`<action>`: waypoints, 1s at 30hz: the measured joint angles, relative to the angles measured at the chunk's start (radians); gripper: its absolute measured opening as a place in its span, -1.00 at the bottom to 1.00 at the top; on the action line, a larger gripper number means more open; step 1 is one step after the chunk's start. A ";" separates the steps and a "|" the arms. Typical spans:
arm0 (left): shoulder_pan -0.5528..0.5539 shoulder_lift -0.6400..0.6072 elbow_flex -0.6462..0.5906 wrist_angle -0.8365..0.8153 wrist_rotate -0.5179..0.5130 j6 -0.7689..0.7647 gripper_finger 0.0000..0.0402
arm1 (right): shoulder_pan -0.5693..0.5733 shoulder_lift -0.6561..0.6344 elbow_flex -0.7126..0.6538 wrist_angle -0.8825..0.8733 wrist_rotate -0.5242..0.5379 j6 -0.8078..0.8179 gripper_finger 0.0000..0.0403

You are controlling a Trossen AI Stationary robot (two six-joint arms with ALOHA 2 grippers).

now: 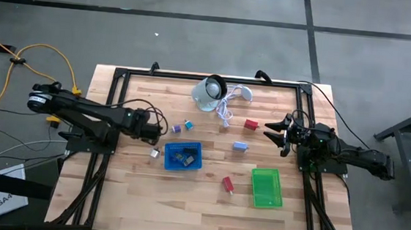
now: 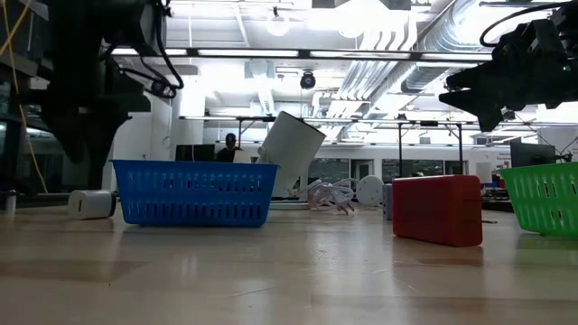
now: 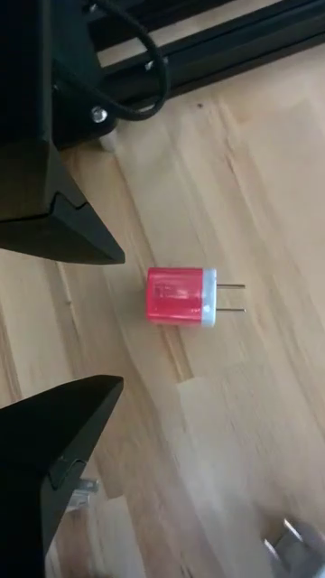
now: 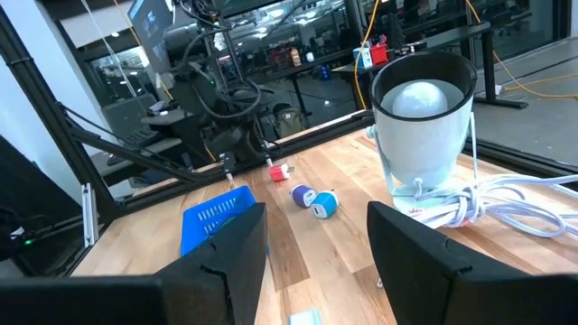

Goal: Pick & Place Office items
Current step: Put the pink charger adapter into the green bin

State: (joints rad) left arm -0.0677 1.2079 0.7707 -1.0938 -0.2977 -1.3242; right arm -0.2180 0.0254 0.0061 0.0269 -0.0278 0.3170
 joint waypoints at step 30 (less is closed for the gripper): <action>0.287 0.000 -0.199 0.282 0.154 0.303 0.01 | 0.000 0.000 0.000 -0.001 0.000 0.000 -0.11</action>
State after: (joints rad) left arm 0.2192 1.2076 0.5718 -0.8114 -0.1440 -1.0214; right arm -0.2180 0.0254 0.0060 0.0261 -0.0281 0.3171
